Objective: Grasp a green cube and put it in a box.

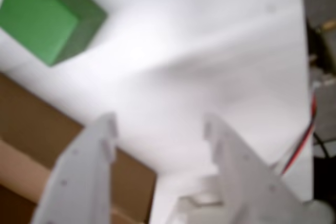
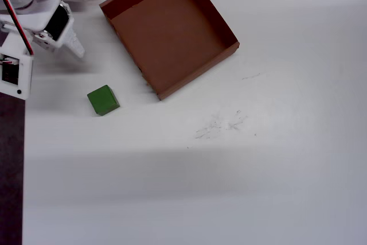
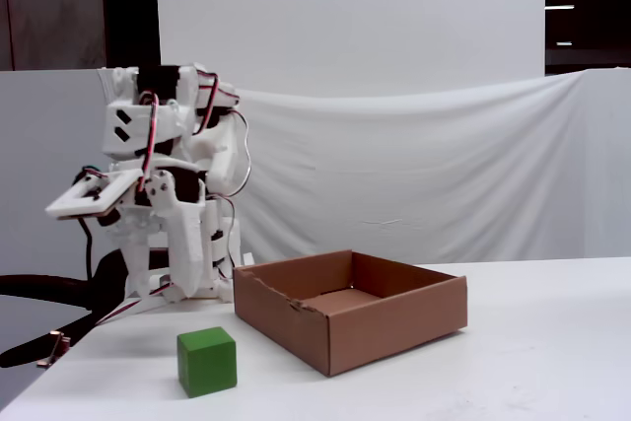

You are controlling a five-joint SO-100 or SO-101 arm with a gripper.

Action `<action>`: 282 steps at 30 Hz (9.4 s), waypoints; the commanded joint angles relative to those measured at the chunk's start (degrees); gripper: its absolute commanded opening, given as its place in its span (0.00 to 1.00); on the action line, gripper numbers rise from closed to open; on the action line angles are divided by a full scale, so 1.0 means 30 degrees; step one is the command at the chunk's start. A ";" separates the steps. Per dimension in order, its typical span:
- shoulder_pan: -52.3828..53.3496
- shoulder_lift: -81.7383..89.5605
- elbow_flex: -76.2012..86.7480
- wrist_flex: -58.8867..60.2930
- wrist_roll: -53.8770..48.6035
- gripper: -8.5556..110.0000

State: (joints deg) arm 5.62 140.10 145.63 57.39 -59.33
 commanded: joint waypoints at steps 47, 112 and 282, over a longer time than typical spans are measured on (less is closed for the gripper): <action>-0.4482 -1.4678 -1.0635 -0.2256 -0.7295 0.29; -1.4502 -0.6328 -0.7969 0.3076 -0.6182 0.18; 0.1084 1.4121 0.8203 0.4629 -0.2109 0.26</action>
State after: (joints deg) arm 8.70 182.02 170.60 70.93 -66.18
